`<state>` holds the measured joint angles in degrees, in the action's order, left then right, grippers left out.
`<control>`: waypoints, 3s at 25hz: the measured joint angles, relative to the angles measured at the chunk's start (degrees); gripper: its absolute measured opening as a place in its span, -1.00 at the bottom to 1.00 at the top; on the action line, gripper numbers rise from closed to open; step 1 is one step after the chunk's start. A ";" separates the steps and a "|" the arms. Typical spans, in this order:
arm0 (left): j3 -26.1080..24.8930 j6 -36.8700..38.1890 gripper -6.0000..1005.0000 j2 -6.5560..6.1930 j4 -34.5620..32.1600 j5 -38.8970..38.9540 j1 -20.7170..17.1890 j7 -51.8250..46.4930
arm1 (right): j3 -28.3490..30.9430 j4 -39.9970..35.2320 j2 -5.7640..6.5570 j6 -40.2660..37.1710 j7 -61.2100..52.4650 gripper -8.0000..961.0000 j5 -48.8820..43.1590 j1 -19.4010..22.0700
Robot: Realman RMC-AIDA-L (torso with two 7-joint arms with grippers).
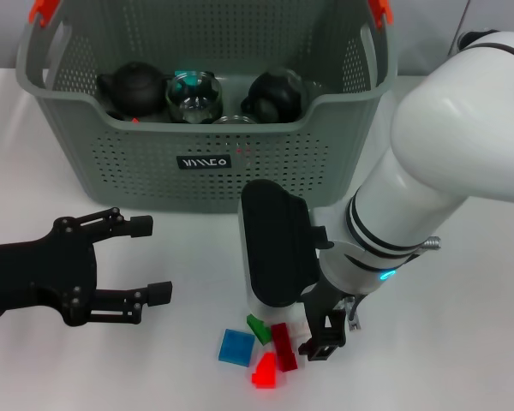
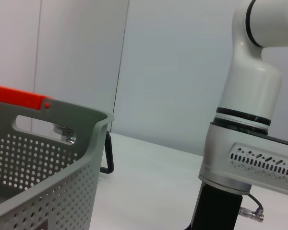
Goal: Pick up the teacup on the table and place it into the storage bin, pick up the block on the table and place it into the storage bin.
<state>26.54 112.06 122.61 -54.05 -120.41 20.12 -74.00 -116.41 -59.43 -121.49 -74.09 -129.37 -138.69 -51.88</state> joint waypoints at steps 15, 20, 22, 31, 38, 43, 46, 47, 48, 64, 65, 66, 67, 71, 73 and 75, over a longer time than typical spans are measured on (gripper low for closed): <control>0.00 0.00 0.86 0.00 0.00 0.00 -0.05 0.07 | -0.53 0.63 -0.02 0.09 -0.65 -0.11 0.10 -0.06; 0.00 0.00 0.86 0.03 0.00 0.00 -0.24 0.41 | -1.19 0.63 -0.05 0.12 -0.83 -0.11 0.09 -0.06; 0.00 0.00 0.86 0.06 0.00 0.00 -0.25 0.42 | -1.31 0.63 -0.06 0.17 -1.01 -0.11 0.09 -0.06; 0.00 0.00 0.86 0.09 0.00 0.00 -0.28 0.52 | -1.32 0.63 -0.03 0.19 -1.35 -0.26 -0.11 -0.06; 0.00 0.00 0.86 0.09 -0.01 0.00 -0.58 0.57 | -1.31 0.10 0.19 0.42 -1.39 -0.54 -0.24 0.08; -0.07 0.30 0.86 0.09 -0.03 0.00 -0.72 0.59 | 0.70 -2.01 0.83 -0.49 -1.52 -0.56 -0.37 0.58; -0.38 0.58 0.86 0.07 -0.14 0.00 -0.72 0.60 | 6.07 -3.57 1.10 -4.02 -0.86 -0.56 -0.40 0.76; -0.55 0.60 0.86 0.06 -0.16 0.00 -0.73 0.61 | 8.06 -4.21 1.14 -5.52 -0.39 -0.56 -0.38 0.86; -0.69 0.62 0.86 0.03 -0.18 0.00 -0.75 0.61 | 10.40 -5.10 1.20 -7.04 0.49 -0.56 -0.40 1.04; -1.77 0.57 0.86 -0.16 -0.35 -0.70 -0.89 2.13 | 47.10 -16.74 1.30 -10.30 9.84 -0.56 9.67 0.48; -1.77 0.62 0.86 -0.17 -0.35 -0.71 -0.88 2.13 | 46.70 -16.07 1.29 -8.24 9.14 -0.56 8.98 0.09; -1.78 0.64 0.86 -0.18 -0.35 -0.71 -0.85 2.13 | 46.30 -15.26 1.26 -6.07 8.29 -0.56 8.13 -0.40; -1.79 0.64 0.86 -0.18 -0.35 -0.72 -0.84 2.13 | 45.92 -13.75 1.23 -3.95 7.18 -0.56 6.66 -1.30; -1.84 0.34 0.86 -0.18 -0.35 -0.87 -0.81 2.13 | 45.83 -5.81 1.28 1.31 4.01 -0.56 1.32 -5.91; -1.84 0.30 0.86 -0.18 -0.33 -0.92 -0.77 2.13 | 45.84 -1.42 1.24 3.27 3.55 -0.56 -1.14 -8.29; -1.85 0.23 0.86 -0.18 -0.28 -0.94 -0.74 2.12 | 45.64 1.59 1.13 5.56 3.19 -0.56 -2.93 -9.75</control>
<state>24.69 112.29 122.43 -54.33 -121.35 19.39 -71.88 -70.77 -57.84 -120.35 -68.53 -126.18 -141.63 -61.63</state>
